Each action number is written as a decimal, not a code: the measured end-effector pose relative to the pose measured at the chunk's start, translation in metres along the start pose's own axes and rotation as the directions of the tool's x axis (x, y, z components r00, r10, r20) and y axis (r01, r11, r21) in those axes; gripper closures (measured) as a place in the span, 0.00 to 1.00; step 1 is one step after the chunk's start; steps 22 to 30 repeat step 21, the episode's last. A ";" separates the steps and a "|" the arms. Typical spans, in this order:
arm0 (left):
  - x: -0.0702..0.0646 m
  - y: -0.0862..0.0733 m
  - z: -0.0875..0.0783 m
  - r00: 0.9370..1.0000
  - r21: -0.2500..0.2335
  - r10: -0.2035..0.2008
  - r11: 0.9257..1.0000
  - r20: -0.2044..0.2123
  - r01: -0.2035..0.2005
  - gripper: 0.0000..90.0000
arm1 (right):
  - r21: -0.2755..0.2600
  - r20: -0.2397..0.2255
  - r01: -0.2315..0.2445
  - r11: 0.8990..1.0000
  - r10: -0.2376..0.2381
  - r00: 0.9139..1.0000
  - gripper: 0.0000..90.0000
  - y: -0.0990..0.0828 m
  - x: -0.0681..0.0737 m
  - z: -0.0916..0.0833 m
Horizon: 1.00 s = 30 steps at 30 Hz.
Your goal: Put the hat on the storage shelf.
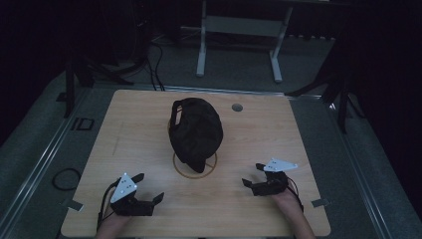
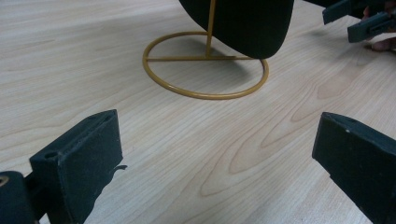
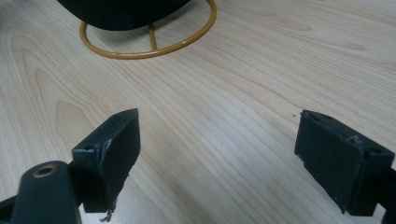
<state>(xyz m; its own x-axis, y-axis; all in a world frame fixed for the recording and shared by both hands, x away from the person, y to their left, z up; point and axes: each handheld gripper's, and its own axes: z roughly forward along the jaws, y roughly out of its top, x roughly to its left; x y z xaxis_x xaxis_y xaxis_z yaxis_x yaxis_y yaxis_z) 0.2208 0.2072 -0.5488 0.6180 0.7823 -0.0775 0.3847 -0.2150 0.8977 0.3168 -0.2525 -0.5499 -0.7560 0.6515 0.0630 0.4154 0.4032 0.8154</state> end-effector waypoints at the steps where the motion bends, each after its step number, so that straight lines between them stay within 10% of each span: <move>1: 0.000 0.000 0.000 1.000 0.000 0.001 1.000 -0.003 -0.001 0.02 | -0.005 0.003 0.000 1.000 0.000 1.000 0.16 -0.002 0.000 -0.002; 30: 0.000 -0.003 0.002 1.000 0.008 -0.012 1.000 0.004 0.012 0.02 | 0.014 0.033 0.043 0.999 -0.043 0.999 0.16 -0.010 0.008 -0.002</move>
